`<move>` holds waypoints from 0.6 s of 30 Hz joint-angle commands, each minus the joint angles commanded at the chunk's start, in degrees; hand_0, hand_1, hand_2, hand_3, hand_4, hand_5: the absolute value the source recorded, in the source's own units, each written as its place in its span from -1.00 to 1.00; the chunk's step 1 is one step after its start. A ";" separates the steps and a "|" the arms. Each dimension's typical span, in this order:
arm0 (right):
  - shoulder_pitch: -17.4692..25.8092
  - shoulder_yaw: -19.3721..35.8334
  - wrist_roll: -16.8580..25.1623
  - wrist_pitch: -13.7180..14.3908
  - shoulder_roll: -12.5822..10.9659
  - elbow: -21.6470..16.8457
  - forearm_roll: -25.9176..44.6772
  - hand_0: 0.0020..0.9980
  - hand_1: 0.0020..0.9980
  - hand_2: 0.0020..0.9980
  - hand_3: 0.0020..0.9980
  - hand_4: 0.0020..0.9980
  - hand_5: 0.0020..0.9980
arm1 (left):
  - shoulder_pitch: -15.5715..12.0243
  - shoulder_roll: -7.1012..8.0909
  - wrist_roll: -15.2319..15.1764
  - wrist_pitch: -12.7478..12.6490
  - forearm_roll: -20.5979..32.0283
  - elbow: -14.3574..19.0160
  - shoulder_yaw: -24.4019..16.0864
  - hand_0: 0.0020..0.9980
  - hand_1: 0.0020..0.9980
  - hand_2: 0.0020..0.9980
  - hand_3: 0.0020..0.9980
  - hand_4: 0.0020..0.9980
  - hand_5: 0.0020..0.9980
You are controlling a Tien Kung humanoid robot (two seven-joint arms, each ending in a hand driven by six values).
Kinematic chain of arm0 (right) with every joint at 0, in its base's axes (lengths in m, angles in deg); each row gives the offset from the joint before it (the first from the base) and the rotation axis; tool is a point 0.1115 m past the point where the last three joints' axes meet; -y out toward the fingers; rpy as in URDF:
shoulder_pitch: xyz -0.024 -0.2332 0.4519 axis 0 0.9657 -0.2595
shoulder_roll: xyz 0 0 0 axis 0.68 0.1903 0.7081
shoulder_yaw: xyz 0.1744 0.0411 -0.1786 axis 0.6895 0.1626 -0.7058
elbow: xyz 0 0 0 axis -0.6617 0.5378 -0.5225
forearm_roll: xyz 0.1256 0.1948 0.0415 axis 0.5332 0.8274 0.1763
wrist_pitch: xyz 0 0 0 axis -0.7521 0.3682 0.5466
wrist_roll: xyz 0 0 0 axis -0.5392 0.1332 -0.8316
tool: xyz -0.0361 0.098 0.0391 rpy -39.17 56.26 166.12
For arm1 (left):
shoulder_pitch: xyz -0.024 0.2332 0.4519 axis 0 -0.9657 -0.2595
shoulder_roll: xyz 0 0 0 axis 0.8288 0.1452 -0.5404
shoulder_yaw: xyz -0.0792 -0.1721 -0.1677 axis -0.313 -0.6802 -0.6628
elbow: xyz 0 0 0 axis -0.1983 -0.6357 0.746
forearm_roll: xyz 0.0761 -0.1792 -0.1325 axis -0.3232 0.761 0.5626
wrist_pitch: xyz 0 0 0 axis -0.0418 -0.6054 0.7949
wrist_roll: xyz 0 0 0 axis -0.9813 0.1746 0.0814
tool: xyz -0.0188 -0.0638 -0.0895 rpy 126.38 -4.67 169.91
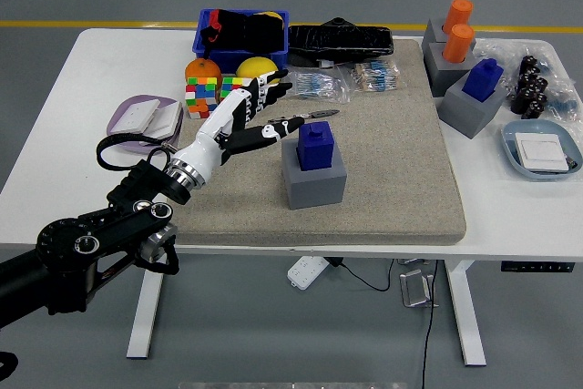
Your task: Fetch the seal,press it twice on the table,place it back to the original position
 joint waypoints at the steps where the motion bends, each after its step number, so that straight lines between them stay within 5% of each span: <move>1: -0.01 -0.04 -0.01 -0.01 -0.01 0.00 0.00 0.58 0.44 0.45 0.33 0.61 -0.02 | 0.07 -0.10 0.03 -0.02 -0.03 -0.16 0.14 0.87 0.80 0.75 0.87 0.89 -0.52; 9: 0.00 -0.45 -0.18 0.00 -0.06 0.00 -0.16 0.58 0.44 0.45 0.33 0.61 -0.02 | 1.04 -1.46 0.68 -1.02 -1.79 -2.93 1.74 0.87 0.81 0.75 0.87 0.90 -0.66; 10: -0.06 -0.56 -0.17 0.00 -0.08 0.00 -0.14 0.58 0.44 0.46 0.33 0.61 -0.02 | 1.18 -1.53 0.89 -1.22 -2.39 -3.27 1.88 0.87 0.80 0.72 0.87 0.89 -1.00; 18: 0.06 -0.81 -0.12 0.00 -0.13 0.00 0.13 0.58 0.44 0.45 0.33 0.61 -0.02 | 1.27 -1.78 1.47 -1.85 -3.16 -4.55 2.93 0.87 0.78 0.68 0.87 0.88 -1.00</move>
